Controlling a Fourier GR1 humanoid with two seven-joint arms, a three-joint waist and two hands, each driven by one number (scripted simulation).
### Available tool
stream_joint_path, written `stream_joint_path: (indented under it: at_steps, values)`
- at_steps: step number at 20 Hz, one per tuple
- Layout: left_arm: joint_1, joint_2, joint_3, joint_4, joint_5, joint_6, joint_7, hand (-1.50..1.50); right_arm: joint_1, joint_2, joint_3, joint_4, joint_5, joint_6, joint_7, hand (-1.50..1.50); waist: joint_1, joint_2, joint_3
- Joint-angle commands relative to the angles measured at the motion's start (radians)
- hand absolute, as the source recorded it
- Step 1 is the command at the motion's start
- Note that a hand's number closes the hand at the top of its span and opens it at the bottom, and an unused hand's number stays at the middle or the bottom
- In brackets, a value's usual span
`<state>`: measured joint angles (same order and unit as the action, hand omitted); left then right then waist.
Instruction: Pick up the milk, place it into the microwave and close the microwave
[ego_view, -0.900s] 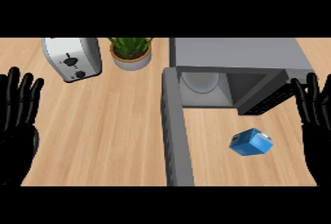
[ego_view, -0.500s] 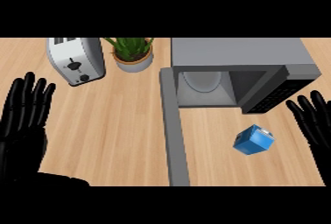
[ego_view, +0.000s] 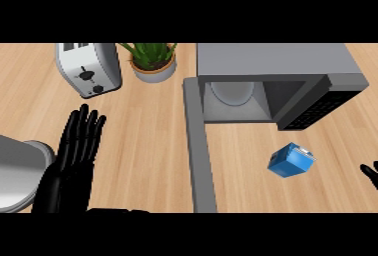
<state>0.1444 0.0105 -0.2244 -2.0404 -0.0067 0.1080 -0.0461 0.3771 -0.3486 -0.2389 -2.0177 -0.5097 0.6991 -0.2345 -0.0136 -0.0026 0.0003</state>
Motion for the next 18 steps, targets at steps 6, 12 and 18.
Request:
stream_joint_path:
  at_steps: [6,12,18]
  values:
    - [0.133,-0.010,-0.200,-0.009,-0.076,0.104,-0.089,-1.50,0.000,0.010,-0.132,0.219,0.097,0.184,-0.141,-1.50,0.013,0.001,0.000]
    - [0.068,-0.011,-0.245,0.074,-0.086,0.202,-0.106,-1.50,-0.075,0.094,-0.087,0.324,0.359,0.143,-0.300,-1.50,0.013,0.002,0.001]
    - [0.181,0.027,-0.313,0.032,-0.068,0.203,-0.170,-1.50,-0.134,0.104,-0.041,0.494,0.473,0.052,-0.422,-1.50,0.021,0.002,0.001]
